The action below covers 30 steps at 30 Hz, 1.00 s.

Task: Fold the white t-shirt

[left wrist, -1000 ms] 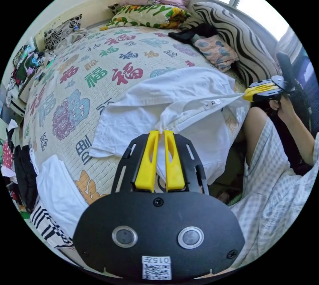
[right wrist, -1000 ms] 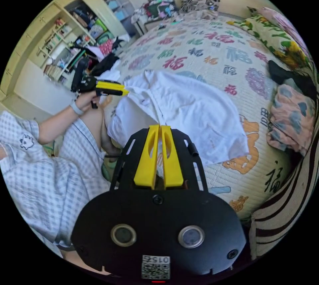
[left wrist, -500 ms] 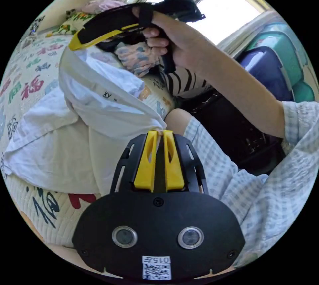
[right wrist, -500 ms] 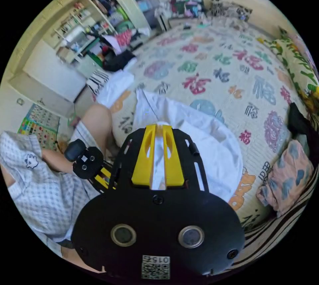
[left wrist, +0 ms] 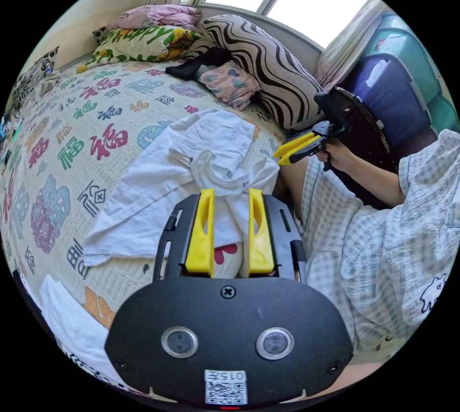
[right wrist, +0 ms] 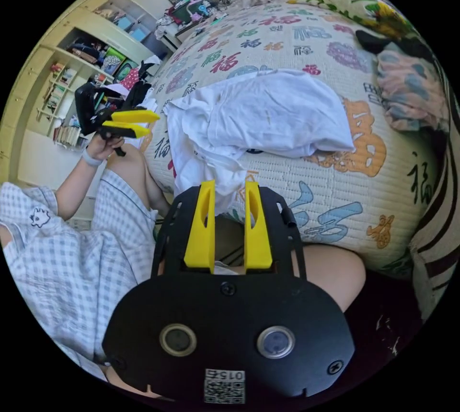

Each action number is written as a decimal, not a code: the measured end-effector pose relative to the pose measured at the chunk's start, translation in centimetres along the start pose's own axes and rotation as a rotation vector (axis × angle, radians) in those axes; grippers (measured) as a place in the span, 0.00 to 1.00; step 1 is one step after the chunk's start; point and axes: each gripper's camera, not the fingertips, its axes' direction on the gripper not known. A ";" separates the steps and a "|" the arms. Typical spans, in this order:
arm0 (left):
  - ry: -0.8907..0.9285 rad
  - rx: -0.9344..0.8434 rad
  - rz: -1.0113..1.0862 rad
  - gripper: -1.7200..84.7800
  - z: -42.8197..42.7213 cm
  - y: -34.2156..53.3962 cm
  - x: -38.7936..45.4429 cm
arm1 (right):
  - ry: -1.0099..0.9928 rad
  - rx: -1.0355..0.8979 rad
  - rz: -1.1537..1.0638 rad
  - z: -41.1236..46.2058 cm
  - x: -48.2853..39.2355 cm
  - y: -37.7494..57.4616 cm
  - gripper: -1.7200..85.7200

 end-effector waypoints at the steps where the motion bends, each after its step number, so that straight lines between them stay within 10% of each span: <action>1: 0.010 -0.003 0.009 0.14 -0.2 -1.0 -1.0 | -0.042 -0.011 0.026 0.1 0.3 0.2 0.13; 15: 0.088 -0.305 0.081 0.02 3.6 -5.6 -1.2 | -0.111 -0.041 0.048 -1.4 -3.5 3.7 0.03; 30: -0.097 0.769 0.141 0.01 -32.4 3.8 15.8 | 0.278 0.700 -0.296 -31.0 -26.5 13.8 0.02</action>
